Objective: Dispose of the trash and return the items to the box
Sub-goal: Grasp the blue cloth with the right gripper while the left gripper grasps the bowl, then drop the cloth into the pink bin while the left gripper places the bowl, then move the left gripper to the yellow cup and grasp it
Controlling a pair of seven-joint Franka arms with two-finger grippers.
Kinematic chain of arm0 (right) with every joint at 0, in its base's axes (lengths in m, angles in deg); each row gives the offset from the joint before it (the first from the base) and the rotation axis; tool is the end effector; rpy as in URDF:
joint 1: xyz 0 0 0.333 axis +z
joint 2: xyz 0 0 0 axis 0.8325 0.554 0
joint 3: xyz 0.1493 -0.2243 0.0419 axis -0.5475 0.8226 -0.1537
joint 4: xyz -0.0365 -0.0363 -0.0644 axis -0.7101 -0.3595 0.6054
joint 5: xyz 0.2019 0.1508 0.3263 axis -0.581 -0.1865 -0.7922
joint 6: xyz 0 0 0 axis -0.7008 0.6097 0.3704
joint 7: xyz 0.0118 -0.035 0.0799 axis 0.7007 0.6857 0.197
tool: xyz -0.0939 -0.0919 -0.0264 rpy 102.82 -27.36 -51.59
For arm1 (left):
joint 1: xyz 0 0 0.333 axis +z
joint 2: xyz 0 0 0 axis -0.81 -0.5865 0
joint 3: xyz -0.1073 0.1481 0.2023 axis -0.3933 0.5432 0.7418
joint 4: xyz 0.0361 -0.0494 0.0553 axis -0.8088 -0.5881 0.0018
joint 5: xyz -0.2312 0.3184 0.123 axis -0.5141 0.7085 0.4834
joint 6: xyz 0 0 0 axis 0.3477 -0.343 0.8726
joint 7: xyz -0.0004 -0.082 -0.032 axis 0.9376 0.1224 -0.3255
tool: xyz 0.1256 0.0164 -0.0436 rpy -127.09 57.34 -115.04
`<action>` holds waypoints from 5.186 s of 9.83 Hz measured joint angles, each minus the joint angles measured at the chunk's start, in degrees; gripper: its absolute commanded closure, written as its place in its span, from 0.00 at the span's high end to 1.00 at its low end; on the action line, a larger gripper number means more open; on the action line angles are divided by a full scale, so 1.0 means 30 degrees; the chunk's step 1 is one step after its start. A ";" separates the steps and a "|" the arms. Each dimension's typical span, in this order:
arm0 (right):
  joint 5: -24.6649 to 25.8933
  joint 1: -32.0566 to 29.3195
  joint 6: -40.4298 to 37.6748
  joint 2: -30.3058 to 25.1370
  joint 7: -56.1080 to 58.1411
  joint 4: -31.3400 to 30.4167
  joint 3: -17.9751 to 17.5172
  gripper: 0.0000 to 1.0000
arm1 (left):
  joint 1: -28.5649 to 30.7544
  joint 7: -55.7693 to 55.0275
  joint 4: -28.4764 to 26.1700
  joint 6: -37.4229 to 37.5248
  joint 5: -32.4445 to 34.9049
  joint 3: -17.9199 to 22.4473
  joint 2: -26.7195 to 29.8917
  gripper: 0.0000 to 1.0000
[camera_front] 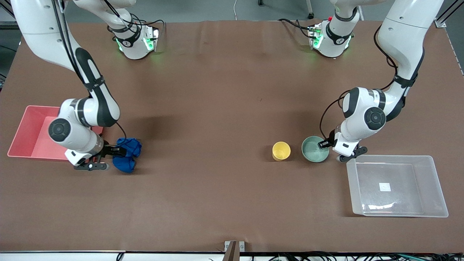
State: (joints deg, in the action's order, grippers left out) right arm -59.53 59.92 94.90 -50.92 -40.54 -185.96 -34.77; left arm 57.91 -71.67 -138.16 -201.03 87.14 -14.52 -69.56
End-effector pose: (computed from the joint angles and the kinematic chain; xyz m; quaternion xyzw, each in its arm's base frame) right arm 0.6025 0.0044 0.1189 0.9998 0.0042 -0.0140 0.0150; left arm 0.5651 -0.1143 0.1169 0.9820 0.1821 -0.0271 0.0425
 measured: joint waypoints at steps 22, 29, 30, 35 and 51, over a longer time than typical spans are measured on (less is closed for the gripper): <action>0.0007 -0.7576 -0.3036 -0.2791 0.7632 0.0267 0.0370 0.94 | 0.4870 0.9537 1.4006 0.8937 0.1617 0.0531 -0.5693 0.04; -0.0002 -0.5638 -0.7262 -0.5811 0.5758 0.4071 -0.0020 1.00 | 0.4908 0.9535 1.4325 0.8911 0.1641 0.0348 -0.6042 1.00; -0.0002 -0.4910 -0.8576 -0.6333 0.4874 0.4825 -0.0046 1.00 | 0.4860 0.9529 1.4412 0.9066 0.1642 0.0144 -0.5385 1.00; -0.0002 -0.2192 -1.4240 -0.9858 0.1360 0.5992 -0.0104 1.00 | 0.2599 0.7107 1.4106 1.2818 0.1642 -0.1313 -0.2578 1.00; 0.0042 -0.1107 -1.8060 -1.1003 0.0602 0.8088 -0.0017 1.00 | -0.2610 -0.5406 0.9644 0.7804 0.3341 -0.3807 -0.4831 0.00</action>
State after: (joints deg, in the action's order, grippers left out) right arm -59.41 56.60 40.72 -83.93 -38.73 -161.70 -34.82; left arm 50.08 -87.89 -109.23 -177.62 97.16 -25.94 -84.05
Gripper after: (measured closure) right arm 0.000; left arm 0.648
